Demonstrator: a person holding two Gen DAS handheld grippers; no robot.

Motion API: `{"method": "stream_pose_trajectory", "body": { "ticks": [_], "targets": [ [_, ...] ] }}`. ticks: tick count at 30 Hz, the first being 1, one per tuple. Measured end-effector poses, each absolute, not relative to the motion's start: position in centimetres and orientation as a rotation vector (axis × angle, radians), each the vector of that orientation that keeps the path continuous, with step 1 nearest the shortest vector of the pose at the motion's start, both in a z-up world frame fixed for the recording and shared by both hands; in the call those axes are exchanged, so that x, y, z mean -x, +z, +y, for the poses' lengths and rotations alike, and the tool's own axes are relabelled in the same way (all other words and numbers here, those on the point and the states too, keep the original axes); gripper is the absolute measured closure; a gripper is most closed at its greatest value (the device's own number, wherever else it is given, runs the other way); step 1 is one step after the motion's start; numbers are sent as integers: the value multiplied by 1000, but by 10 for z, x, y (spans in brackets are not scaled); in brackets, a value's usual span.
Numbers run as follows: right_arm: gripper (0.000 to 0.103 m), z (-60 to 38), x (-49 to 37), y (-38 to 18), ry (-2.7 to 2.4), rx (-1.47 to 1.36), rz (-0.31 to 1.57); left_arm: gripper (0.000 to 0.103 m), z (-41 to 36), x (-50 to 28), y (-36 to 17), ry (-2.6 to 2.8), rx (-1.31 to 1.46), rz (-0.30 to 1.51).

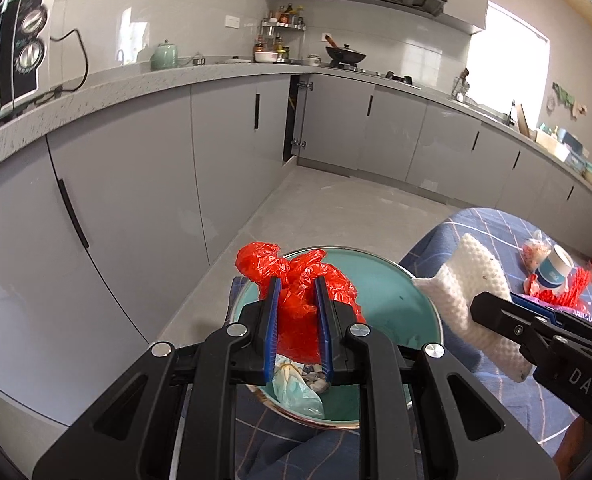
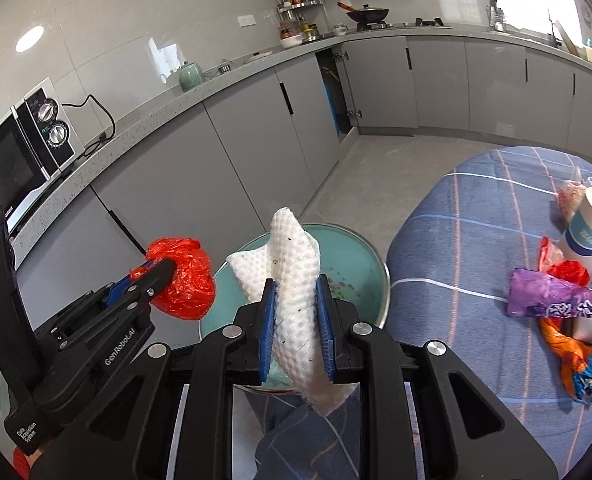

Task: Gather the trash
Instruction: 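Carry the red bag and tissue over the teal bin and release both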

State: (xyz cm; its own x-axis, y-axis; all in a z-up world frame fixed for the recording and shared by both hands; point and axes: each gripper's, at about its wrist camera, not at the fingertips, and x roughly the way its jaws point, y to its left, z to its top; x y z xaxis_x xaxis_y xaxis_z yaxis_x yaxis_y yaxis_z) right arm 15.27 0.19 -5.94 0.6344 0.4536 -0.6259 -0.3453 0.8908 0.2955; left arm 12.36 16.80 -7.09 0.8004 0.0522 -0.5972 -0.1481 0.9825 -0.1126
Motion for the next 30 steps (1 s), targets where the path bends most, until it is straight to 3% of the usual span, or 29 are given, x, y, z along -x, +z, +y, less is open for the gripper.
{"method": "stream_pose_trajectory", "body": {
  "ticks": [23,28,30],
  "targets": [
    [81,15,-216,-124,439,-222,900,86,169,-176,-134,91,171,802],
    [74,13,-227,-136,441,-242,925,83,167,-184,-147,95,167,839],
    [65,12,-231,-140,439,-257,931,75,168,-185,-150,98,167,846]
  ]
}}
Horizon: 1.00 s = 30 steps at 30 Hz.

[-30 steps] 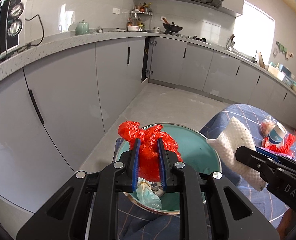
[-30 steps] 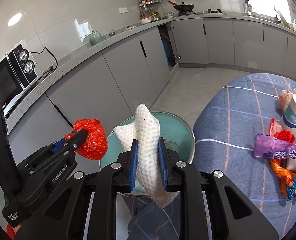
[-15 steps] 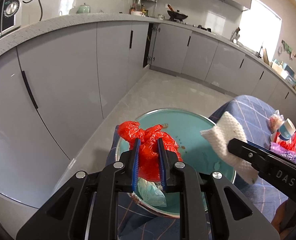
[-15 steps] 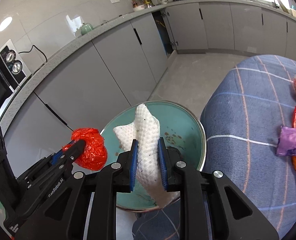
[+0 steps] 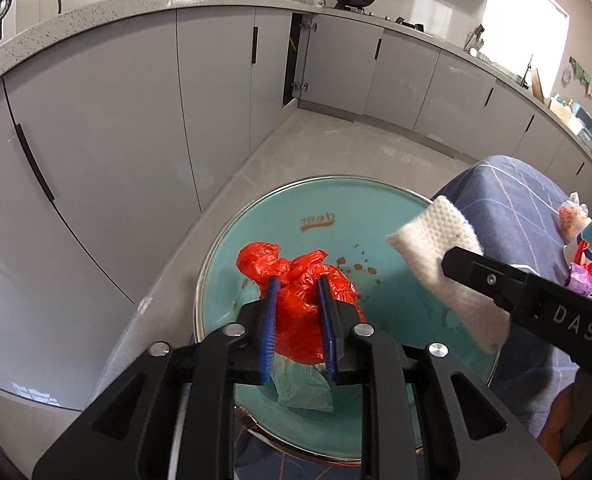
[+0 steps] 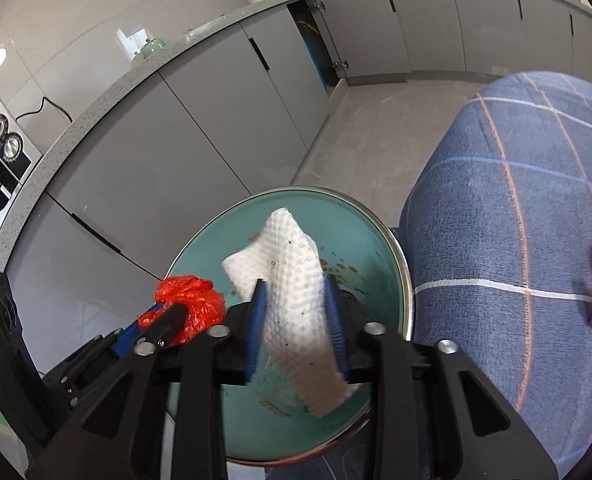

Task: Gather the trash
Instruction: 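Carry the red bag and tissue over the teal bin and release both, then move both open grippers back to the trash pile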

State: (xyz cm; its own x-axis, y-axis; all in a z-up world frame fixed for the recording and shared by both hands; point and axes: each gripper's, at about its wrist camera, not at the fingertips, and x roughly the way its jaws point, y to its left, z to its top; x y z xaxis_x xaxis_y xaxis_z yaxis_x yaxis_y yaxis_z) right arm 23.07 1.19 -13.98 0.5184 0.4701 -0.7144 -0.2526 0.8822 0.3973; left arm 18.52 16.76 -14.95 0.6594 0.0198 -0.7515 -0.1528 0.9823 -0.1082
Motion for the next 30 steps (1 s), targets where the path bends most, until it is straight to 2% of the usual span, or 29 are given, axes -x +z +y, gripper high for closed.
{"method": "stream_pose_trajectory", "body": {
  "ticks": [2,9,11,13,16,18,23,30],
  "targets": [
    [61,9,-234,-140,434,-266,928,44,171,-185,-150,121,178,848],
    [60,-3,-224,-126,428,-274,884,42,176,-179,-141,178,170,822],
    [57,-7,-220,-119,423,-271,864,40,174,-176,-137,183,157,811],
    [40,-12,-211,-111,401,-261,826,35,167,-173,-132,191,133,794],
    [26,-22,-198,-99,363,-230,766,28,158,-168,-123,186,127,777],
    [23,-29,-191,-93,341,-212,746,27,150,-164,-118,173,124,766],
    [23,-64,-178,-87,276,-235,721,22,126,-157,-108,132,100,745],
    [23,-111,-155,-80,173,-239,682,22,84,-149,-97,51,44,722]
  ]
}}
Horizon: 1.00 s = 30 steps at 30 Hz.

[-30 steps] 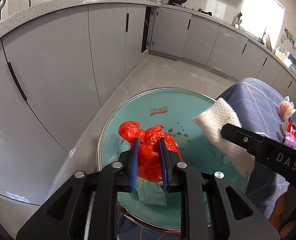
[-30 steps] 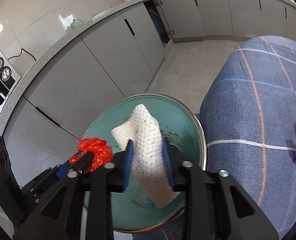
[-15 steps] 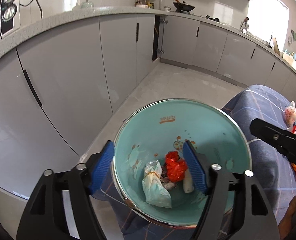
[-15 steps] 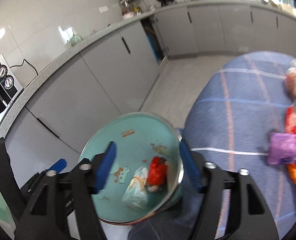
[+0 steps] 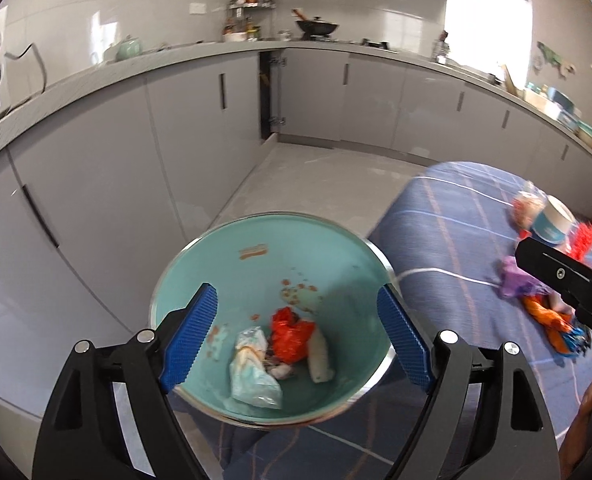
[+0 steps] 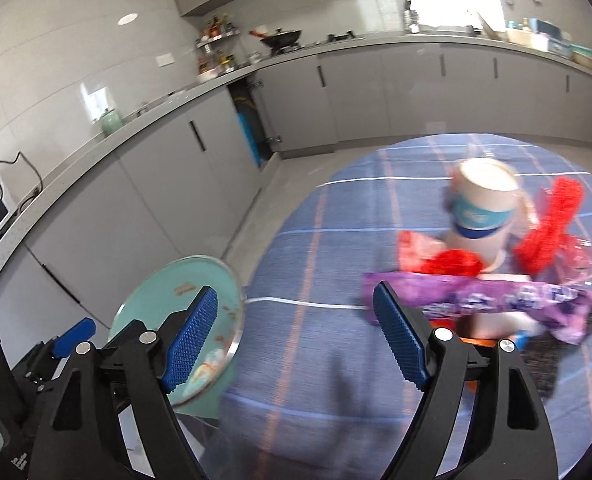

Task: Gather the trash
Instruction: 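Move both open grippers back to the trash pile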

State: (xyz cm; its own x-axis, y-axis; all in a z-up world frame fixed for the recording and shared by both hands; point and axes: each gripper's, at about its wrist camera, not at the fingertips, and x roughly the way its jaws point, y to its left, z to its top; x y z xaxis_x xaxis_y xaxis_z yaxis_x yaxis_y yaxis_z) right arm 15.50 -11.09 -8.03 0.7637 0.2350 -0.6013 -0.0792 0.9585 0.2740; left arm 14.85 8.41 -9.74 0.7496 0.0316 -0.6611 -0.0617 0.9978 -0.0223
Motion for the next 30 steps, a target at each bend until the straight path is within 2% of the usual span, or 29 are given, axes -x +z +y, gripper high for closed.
{"method": "stream_pose_trajectory", "body": {
  "ticks": [19,25,30],
  "targets": [
    [25,-238,-87,-97,-86,-297,666,23,-17,-135,-98,-159,-71,718],
    [37,-269,-77,-116,-149,-344,720,28,-46,-142,-99,-220,-112,706],
    [42,-284,-74,-128,-172,-376,757,29,-68,-145,-103,-257,-148,711]
  ]
}}
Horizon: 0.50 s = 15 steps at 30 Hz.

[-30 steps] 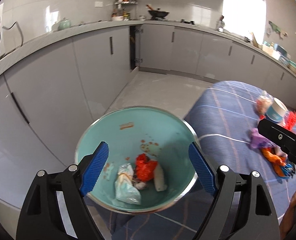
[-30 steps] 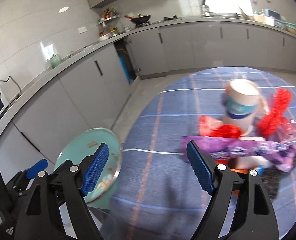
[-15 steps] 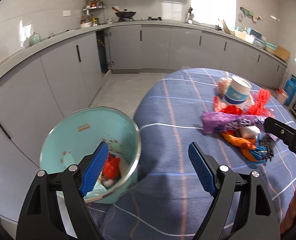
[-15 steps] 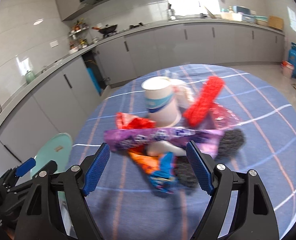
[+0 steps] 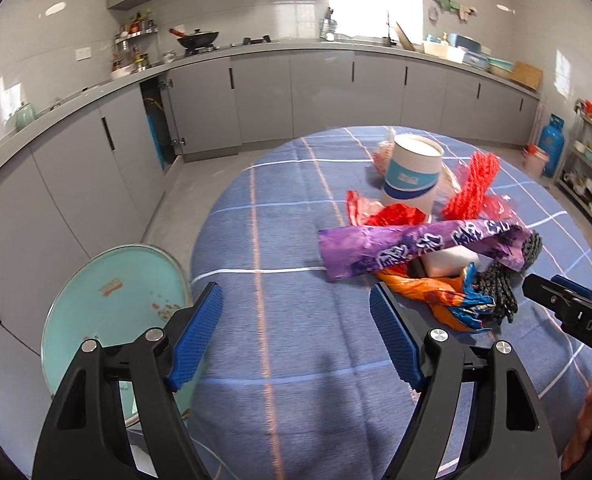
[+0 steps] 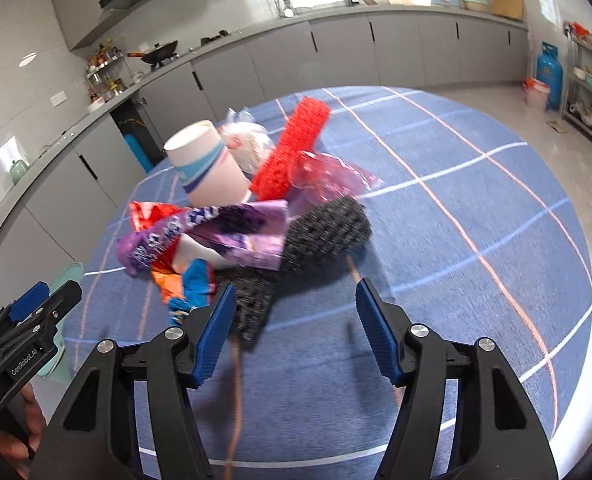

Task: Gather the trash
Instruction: 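Move both open grippers back to the trash pile, then grasp the orange-blue wrapper with the left gripper while the right gripper grasps the black scrubber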

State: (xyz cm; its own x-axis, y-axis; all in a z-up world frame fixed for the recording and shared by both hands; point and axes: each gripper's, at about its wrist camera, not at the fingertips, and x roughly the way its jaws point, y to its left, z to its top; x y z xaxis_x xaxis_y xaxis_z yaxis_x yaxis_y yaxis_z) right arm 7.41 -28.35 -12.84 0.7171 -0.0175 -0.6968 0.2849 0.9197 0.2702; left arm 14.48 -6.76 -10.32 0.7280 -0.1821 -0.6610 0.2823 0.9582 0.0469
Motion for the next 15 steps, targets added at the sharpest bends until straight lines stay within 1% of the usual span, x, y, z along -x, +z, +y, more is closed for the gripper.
{"method": "stream_pose_trajectory", "body": {
  "ticks": [7,15],
  "targets": [
    [46,-283,-84,-131,-151,-393,775,31,-79,-149,-116,-295,-116,776],
    [46,-302,-74,-124,-194,-404,750,31,-113,-146,-114,-399,-103,796]
  ]
}}
